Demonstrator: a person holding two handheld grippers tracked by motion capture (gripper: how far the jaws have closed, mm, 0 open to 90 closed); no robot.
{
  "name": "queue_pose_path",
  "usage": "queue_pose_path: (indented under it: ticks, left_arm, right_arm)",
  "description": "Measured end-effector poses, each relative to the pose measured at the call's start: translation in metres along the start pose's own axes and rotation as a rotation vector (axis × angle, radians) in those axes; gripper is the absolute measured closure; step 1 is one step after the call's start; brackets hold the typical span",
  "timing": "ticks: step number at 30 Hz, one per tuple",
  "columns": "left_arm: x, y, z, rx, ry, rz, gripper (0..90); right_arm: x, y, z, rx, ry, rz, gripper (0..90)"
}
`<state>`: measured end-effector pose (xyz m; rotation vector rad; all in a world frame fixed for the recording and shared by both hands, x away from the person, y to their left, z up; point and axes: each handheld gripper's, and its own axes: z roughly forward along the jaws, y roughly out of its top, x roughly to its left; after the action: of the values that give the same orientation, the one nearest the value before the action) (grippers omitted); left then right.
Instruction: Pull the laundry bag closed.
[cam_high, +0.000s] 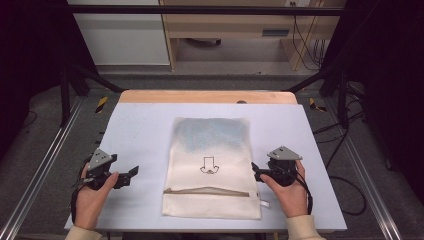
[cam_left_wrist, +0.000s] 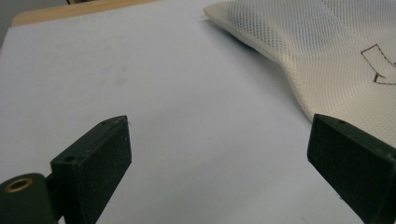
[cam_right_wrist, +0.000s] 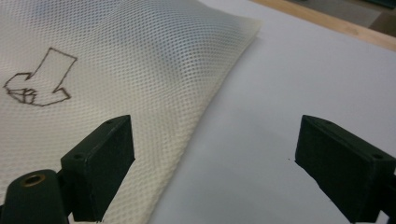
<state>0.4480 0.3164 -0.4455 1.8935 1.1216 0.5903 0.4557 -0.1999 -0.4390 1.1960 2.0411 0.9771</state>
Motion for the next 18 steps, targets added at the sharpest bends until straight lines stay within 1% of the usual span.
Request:
queue_pose_path:
  ticks: [1,2,3,4,5,6,7,10,12,13,14,15,16,17,18]
  left_arm:
    - [0.001,-0.001,0.0,0.008,0.002,-0.004,6.7]
    - [0.001,-0.002,0.0,0.013,0.004,0.001,6.7]
    - [0.001,-0.002,0.0,0.013,0.004,0.001,6.7]
    - [0.0,-0.004,-0.001,0.021,0.0,0.016,6.7]
    - [-0.001,-0.006,-0.002,0.026,0.005,0.029,6.7]
    - [-0.003,-0.009,-0.004,0.05,0.003,0.056,6.7]
    - [-0.004,-0.011,-0.006,0.068,0.003,0.072,6.7]
    - [-0.006,-0.017,-0.009,0.102,0.005,0.101,6.7]
    - [-0.007,-0.02,-0.009,0.118,0.026,0.124,6.7]
    - [-0.006,-0.021,-0.009,0.128,0.023,0.132,6.7]
    - [-0.006,-0.022,-0.007,0.135,0.014,0.126,6.8]
    - [-0.006,-0.022,-0.007,0.135,0.014,0.126,7.0]
    - [-0.006,-0.02,-0.005,0.143,0.013,0.13,7.3]
    - [-0.006,-0.019,-0.006,0.132,0.03,0.136,7.5]
    - [-0.006,-0.019,-0.006,0.132,0.03,0.136,7.4]
  right_arm:
    - [0.002,0.002,0.0,0.012,0.012,-0.012,12.4]
    - [0.005,0.003,0.0,0.026,0.026,-0.025,13.4]
    - [0.005,0.003,0.0,0.026,0.026,-0.025,13.4]
    - [0.014,0.008,0.0,0.054,0.059,-0.053,16.5]
    - [0.018,0.01,0.0,0.069,0.078,-0.069,16.7]
    - [0.021,0.011,0.0,0.082,0.09,-0.077,16.9]
    - [0.025,0.012,0.0,0.098,0.105,-0.092,17.5]
    - [0.04,0.015,0.005,0.16,0.156,-0.137,19.7]
    - [0.05,0.016,0.008,0.202,0.191,-0.173,21.0]
    - [0.055,0.017,0.009,0.21,0.207,-0.19,21.9]
    - [0.061,0.018,0.01,0.214,0.215,-0.208,22.4]
    - [0.061,0.018,0.01,0.214,0.215,-0.208,22.4]
    - [0.073,0.02,0.009,0.226,0.245,-0.232,23.6]
    - [0.077,0.021,0.009,0.228,0.255,-0.243,24.8]
    - [0.077,0.021,0.009,0.228,0.255,-0.243,24.8]
